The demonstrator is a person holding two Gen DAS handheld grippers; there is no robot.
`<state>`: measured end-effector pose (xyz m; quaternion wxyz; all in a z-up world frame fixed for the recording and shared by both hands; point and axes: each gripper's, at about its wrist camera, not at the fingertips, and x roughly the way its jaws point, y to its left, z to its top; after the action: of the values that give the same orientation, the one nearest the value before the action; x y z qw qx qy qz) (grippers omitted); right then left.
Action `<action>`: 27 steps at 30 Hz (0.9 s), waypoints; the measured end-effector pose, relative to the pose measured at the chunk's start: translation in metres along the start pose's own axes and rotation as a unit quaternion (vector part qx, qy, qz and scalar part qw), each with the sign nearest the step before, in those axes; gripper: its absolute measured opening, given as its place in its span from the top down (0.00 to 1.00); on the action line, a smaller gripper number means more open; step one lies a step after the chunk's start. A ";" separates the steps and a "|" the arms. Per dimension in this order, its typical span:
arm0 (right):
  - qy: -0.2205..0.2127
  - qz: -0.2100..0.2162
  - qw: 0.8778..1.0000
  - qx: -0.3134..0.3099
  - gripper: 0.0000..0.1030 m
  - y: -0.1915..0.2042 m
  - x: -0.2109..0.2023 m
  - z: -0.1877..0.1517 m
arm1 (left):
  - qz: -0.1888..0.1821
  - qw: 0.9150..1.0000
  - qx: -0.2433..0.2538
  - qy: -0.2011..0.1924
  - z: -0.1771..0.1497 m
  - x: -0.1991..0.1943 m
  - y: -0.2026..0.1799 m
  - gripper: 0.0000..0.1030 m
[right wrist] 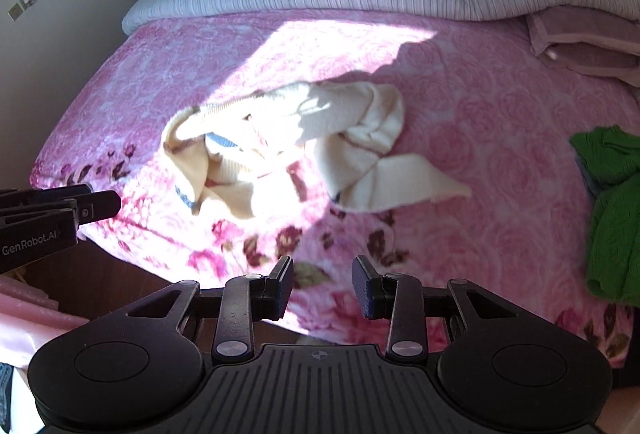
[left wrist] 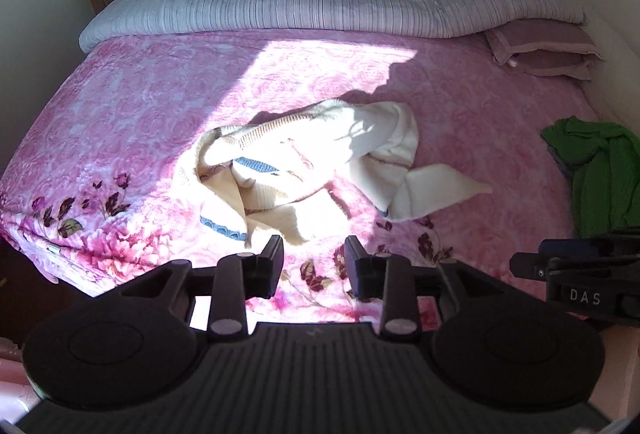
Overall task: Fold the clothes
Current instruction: 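Move both open grippers over the crumpled sweater toward its hem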
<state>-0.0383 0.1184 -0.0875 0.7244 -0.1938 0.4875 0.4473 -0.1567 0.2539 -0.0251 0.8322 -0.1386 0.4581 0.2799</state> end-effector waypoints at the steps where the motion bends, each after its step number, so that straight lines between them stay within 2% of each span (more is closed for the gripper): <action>1: 0.003 -0.001 1.000 0.001 0.65 0.000 0.000 -0.007 | 0.003 1.000 0.001 0.003 -0.006 -0.001 -0.003 0.72; 5: 0.006 0.002 1.000 0.008 0.65 0.000 -0.006 -0.029 | 0.011 1.000 0.012 0.012 -0.025 -0.009 -0.013 0.71; 9: 0.000 0.008 1.000 0.004 0.65 0.005 -0.014 -0.038 | 0.020 1.000 0.017 0.007 -0.033 -0.019 -0.015 0.68; 16: -0.012 0.013 1.000 -0.012 0.65 0.016 -0.023 -0.037 | 0.031 0.999 0.012 0.000 -0.034 -0.030 -0.010 0.66; 24: 0.018 0.000 1.000 -0.017 0.64 0.021 -0.004 -0.032 | 0.035 0.999 0.015 0.023 -0.033 -0.012 -0.001 0.64; 27: 0.025 -0.007 1.000 -0.011 0.56 0.025 0.008 -0.024 | 0.034 0.999 0.020 0.033 -0.033 -0.001 0.006 0.64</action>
<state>-0.0712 0.1174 -0.1015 0.7130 -0.2164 0.4988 0.4428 -0.1834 0.2422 -0.0417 0.8092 -0.1151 0.4956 0.2939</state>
